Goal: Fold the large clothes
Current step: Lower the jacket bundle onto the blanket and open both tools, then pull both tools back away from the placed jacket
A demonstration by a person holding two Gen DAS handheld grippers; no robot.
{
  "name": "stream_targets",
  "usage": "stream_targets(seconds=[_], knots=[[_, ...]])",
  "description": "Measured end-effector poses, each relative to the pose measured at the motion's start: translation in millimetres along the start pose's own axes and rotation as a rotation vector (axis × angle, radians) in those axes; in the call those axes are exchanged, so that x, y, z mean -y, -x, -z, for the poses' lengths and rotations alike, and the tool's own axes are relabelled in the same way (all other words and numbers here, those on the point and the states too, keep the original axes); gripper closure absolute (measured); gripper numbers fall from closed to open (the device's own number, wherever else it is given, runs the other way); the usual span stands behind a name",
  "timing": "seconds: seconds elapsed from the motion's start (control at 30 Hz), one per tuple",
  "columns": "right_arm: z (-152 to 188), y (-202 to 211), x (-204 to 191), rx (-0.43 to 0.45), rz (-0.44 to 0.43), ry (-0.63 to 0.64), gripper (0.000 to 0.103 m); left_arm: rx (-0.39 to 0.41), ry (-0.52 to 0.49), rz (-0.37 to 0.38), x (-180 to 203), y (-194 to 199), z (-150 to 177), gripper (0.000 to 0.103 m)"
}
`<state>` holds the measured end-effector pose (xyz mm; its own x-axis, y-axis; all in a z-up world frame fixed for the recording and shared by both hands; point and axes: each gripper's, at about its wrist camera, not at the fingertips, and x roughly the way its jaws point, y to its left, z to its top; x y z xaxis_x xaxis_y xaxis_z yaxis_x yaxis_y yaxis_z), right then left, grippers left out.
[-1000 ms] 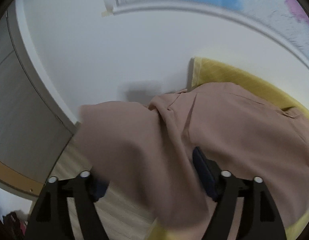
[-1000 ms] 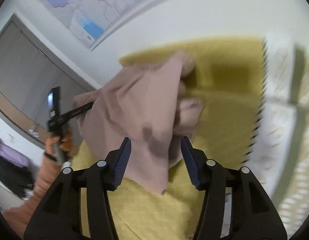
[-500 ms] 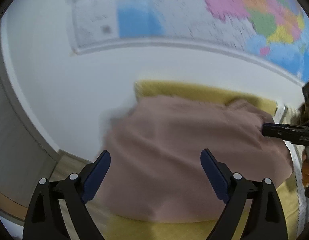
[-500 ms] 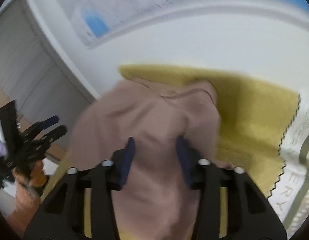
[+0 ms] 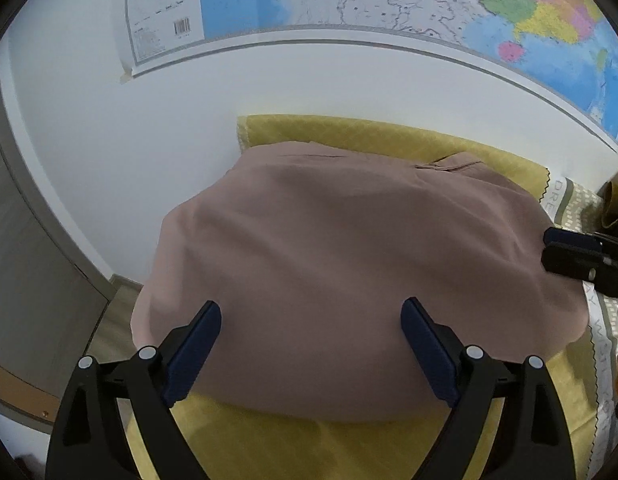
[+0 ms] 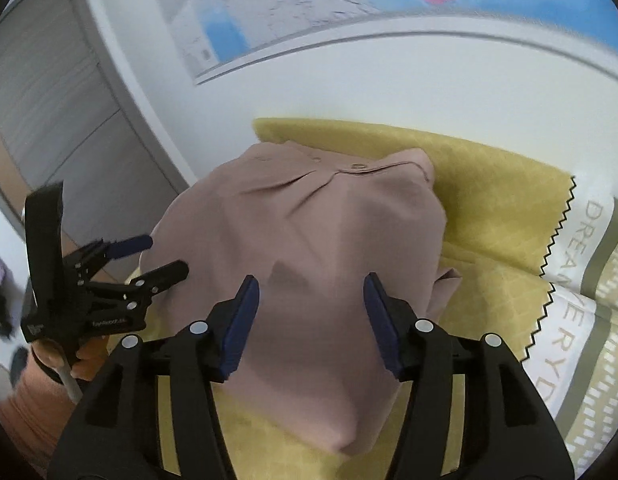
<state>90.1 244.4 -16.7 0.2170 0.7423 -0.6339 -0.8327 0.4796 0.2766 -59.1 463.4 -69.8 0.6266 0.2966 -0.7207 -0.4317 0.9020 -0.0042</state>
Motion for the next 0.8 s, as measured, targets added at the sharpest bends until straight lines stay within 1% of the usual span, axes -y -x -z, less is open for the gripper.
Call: stream_targets(seconds=[0.07, 0.13, 0.17, 0.23, 0.33, 0.43, 0.57, 0.7, 0.8], knots=[[8.0, -1.1, -9.7, -0.010, 0.005, 0.053, 0.049, 0.000, 0.003, 0.004, 4.4, 6.5, 1.5, 0.014], [18.3, -5.3, -16.1, -0.046, 0.013, 0.101, 0.049, 0.003, -0.015, 0.005, 13.6, 10.1, 4.4, 0.012], [23.2, -9.5, -17.2, -0.063, 0.031, 0.112, 0.049, -0.004, -0.021, 0.000, 17.8, 8.6, 5.9, 0.012], [31.3, -17.9, -18.8, -0.083, 0.034, 0.114, 0.048, -0.039, -0.030, -0.011, 23.4, 1.0, 8.9, 0.011], [33.5, -17.5, -15.2, -0.076, 0.035, 0.090, 0.045, -0.042, -0.016, -0.031, 24.9, -2.0, 9.2, 0.009], [34.3, -8.9, -16.8, -0.069, 0.027, 0.082, 0.035, -0.026, 0.003, -0.039, 25.8, 5.2, 7.5, 0.009], [36.3, -0.9, -20.1, -0.051, 0.036, 0.095, 0.032, -0.011, 0.008, -0.061, 33.0, 15.1, 7.2, 0.008], [38.2, 8.5, -22.4, -0.029, 0.032, 0.096, 0.030, 0.023, 0.016, -0.078, 41.5, 29.9, 9.1, 0.007], [40.5, 14.9, -25.1, -0.017, 0.033, 0.099, 0.024, 0.052, 0.010, -0.096, 46.7, 40.0, 9.8, 0.007]])
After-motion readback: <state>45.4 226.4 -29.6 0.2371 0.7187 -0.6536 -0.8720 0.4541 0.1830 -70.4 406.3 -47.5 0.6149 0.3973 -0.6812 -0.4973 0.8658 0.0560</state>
